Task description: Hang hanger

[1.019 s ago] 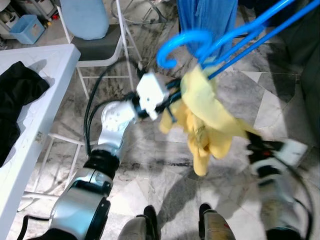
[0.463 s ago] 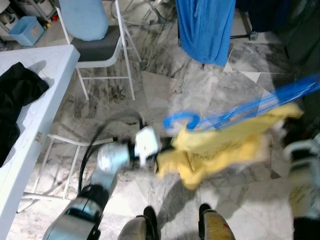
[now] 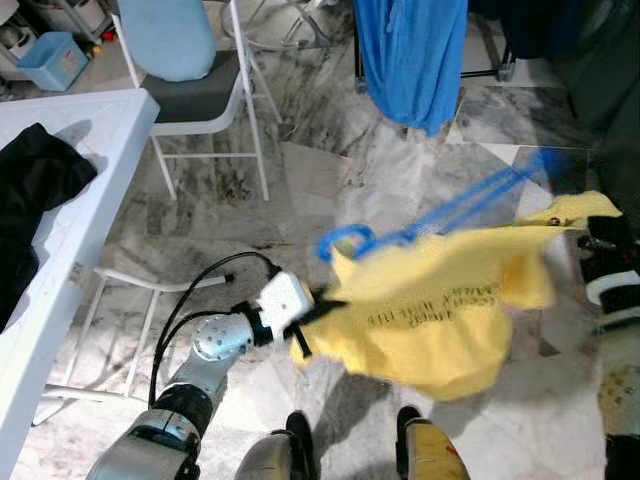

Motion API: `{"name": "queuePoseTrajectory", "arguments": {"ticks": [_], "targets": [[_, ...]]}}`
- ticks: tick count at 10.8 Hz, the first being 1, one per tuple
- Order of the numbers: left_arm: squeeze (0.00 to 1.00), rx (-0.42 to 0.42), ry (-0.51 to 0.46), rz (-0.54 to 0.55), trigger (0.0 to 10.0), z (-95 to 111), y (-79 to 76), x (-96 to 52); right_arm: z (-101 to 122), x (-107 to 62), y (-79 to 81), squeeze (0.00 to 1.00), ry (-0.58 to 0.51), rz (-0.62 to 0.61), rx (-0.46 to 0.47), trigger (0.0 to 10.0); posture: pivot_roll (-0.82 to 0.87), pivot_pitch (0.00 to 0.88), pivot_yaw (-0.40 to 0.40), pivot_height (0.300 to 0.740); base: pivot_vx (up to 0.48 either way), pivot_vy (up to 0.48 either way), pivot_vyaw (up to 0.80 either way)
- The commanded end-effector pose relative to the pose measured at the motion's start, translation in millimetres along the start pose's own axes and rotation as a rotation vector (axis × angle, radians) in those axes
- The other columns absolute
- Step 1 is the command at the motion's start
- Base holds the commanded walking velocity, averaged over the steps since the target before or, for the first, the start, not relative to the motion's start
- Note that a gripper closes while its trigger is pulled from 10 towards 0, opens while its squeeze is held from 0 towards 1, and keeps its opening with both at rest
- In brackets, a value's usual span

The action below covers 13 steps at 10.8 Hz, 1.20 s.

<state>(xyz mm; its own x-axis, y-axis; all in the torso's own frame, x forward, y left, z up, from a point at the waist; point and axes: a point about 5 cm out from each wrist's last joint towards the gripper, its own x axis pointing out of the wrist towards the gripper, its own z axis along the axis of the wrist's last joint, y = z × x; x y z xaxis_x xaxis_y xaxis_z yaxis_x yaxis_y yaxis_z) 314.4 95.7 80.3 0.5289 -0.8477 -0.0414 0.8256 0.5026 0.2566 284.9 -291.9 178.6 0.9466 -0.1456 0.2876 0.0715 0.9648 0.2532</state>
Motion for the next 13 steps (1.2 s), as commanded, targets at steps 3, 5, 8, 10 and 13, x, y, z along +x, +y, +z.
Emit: {"name": "queuePoseTrajectory", "arguments": {"ticks": [3, 5, 8, 10, 13], "targets": [[0.0, -0.072, 0.061, -0.033, 0.0, -18, -5.5, -17.2, 12, -3.2, -5.6, 0.0, -0.035, -0.02, -0.016, 0.0, -0.23, 0.288, 0.16, 0.74, 0.0, 0.0, 0.0], [0.0, -0.066, 0.052, -0.171, 0.0, -20, -21.5, -16.8, 10, 0.5, -3.8, 0.0, -0.019, -0.006, -0.022, 0.0, -0.24, 0.287, 0.158, 0.74, 0.0, 0.0, 0.0], [0.0, -0.056, 0.058, -0.267, 0.0, -25, -36.1, -19.0, 9, 7.8, -0.7, 0.0, -0.005, 0.018, -0.036, 0.0, -0.24, 0.281, 0.155, 0.74, 0.0, 0.0, 0.0], [0.0, -0.034, 0.184, -0.341, 0.0, -38, -43.9, -25.0, 19, 16.1, 8.0, 0.0, -0.032, 0.059, -0.068, 0.0, -0.24, 0.278, 0.149, 0.74, 0.0, 0.0, 0.0], [0.0, -0.096, 0.236, -0.199, 0.0, -48, -39.8, -30.3, 40, 9.6, 23.8, 0.0, -0.068, 0.156, -0.134, 0.0, -0.25, 0.27, 0.143, 0.74, 0.0, 0.0, 0.0]]}}
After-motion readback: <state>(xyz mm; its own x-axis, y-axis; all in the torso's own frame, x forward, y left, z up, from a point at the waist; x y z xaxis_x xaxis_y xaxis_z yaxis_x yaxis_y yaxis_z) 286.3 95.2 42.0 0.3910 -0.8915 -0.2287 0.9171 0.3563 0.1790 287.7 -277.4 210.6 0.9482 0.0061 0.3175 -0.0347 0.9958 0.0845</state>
